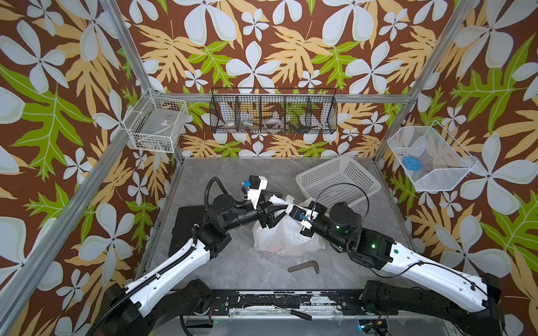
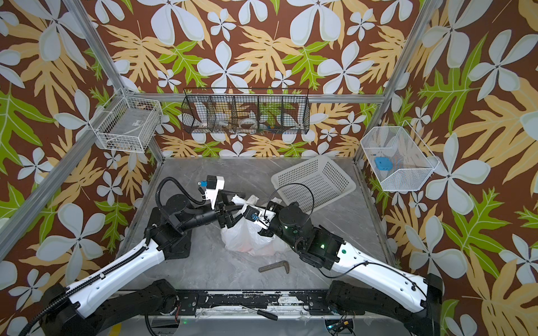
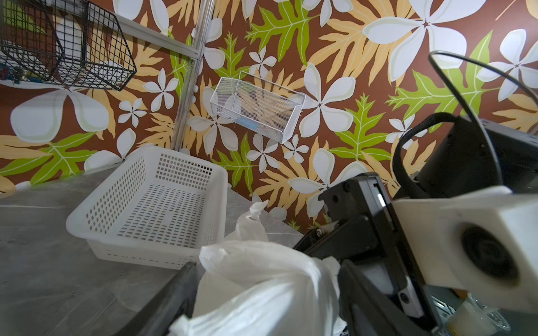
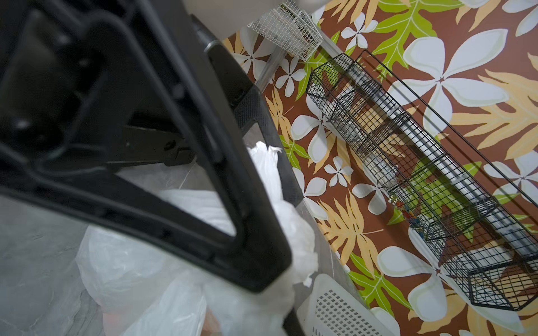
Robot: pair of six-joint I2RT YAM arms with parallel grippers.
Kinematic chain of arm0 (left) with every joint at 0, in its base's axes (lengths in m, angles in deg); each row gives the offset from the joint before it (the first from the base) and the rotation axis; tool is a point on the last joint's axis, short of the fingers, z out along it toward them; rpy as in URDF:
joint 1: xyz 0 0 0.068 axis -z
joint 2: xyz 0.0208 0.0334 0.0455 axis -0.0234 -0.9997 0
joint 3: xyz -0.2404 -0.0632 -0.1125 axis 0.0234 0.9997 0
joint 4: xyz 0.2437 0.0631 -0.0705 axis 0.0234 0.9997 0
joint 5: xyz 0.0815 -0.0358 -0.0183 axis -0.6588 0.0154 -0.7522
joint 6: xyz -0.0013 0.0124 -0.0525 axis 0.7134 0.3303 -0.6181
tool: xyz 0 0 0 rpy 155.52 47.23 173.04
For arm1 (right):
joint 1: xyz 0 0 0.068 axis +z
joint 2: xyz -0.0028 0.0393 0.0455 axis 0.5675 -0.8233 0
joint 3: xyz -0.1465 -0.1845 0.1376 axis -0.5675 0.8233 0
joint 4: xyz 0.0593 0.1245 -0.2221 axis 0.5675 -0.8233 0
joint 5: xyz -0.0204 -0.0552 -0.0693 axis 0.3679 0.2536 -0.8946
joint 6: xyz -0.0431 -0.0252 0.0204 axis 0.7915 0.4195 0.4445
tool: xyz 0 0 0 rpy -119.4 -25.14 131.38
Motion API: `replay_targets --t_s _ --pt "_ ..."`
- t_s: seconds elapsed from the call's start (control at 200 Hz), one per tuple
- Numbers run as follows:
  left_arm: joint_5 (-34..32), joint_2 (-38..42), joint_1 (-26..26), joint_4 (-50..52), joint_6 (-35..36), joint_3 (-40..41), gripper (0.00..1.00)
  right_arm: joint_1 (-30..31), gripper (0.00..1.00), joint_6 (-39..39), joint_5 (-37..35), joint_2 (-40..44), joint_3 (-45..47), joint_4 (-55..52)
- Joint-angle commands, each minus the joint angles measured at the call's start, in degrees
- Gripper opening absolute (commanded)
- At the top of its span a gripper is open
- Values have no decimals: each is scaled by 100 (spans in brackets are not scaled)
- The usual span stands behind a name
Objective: Place the oranges into plastic bags & tie knots
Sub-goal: Tie the plastic bag at the center of the board.
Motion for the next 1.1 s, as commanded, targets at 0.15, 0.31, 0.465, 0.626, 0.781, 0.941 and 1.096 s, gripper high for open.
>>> replay_targets --t_s 0.15,0.31,0.465,0.626,0.781,0.941,1.096 --pt "342 -108 -1 -424 -260 -203 43 -3 0 190 -230 -60 -166 -117" --pt "774 -145 1 -474 -306 -233 18 -3 0 146 -305 -138 -252 -143" --pt "916 -61 -1 21 -31 -316 20 -3 0 50 -603 -142 -312 -203" --pt "1096 -96 -1 -134 -205 -317 66 -3 0 28 -524 -85 -237 -131" --pt "1070 -240 -1 -286 -343 -293 62 -4 0 0 -295 31 -142 27" --pt "1002 -314 -1 -465 -421 -341 54 -3 0 35 -127 40 -137 24" --pt "1104 -395 1 -468 -469 -414 22 -10 0 2 -203 -9 -155 41"
